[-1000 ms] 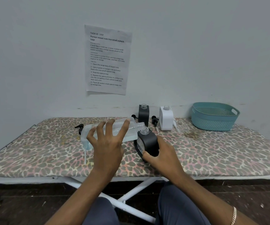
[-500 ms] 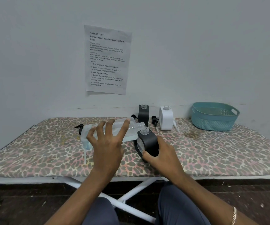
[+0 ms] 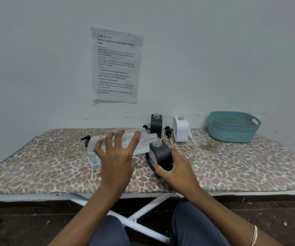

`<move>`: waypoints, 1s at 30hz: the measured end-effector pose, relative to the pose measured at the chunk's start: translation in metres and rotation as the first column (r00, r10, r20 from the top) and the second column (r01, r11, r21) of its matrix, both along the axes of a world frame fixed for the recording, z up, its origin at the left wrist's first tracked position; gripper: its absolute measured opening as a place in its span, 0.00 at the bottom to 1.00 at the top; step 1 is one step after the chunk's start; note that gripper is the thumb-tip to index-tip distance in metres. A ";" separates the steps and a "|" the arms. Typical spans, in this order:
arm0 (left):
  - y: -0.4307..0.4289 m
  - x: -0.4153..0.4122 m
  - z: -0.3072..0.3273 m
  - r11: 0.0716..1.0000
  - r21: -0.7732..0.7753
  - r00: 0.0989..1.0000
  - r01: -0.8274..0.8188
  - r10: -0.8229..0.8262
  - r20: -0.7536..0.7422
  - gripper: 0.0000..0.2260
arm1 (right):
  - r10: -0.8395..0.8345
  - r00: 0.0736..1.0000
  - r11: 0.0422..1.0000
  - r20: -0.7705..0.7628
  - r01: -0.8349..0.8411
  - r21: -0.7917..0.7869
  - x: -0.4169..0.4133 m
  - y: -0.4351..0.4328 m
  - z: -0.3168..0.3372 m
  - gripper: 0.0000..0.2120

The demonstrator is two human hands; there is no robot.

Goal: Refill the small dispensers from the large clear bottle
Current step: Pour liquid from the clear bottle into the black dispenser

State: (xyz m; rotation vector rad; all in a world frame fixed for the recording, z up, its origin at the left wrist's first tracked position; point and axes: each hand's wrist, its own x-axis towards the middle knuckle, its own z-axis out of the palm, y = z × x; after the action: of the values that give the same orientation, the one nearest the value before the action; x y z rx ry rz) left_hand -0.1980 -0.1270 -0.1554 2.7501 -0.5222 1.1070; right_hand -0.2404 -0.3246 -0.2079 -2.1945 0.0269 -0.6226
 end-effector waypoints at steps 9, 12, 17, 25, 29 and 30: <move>0.000 -0.001 0.000 1.000 0.001 1.000 -0.005 0.005 0.005 0.45 | 0.002 1.000 1.000 0.000 -0.002 0.009 0.000 0.000 0.001 0.17; 0.000 -0.001 0.001 1.000 0.003 1.000 -0.008 0.008 0.006 0.45 | 0.008 1.000 1.000 -0.004 -0.008 0.010 0.000 0.000 0.000 0.18; 0.000 0.000 0.001 1.000 0.003 1.000 -0.008 0.008 0.007 0.45 | 0.001 1.000 1.000 -0.004 -0.001 0.002 -0.001 0.000 0.001 0.17; 0.000 0.000 0.000 1.000 0.001 1.000 -0.003 0.003 0.017 0.45 | -0.001 1.000 1.000 -0.011 0.001 -0.003 -0.002 0.001 0.002 0.16; 0.000 0.000 0.000 1.000 -0.001 1.000 0.003 -0.003 0.022 0.45 | 0.000 1.000 1.000 -0.012 0.000 0.000 -0.002 0.001 0.003 0.16; 0.000 0.000 0.000 1.000 -0.002 1.000 0.004 -0.004 0.023 0.45 | 0.001 1.000 1.000 -0.013 -0.001 0.001 -0.002 0.001 0.003 0.16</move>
State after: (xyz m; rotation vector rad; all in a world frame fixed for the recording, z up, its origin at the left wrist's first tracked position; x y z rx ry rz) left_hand -0.1980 -0.1272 -0.1553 2.7366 -0.5290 1.1388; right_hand -0.2426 -0.3240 -0.2051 -2.1972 0.0337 -0.6074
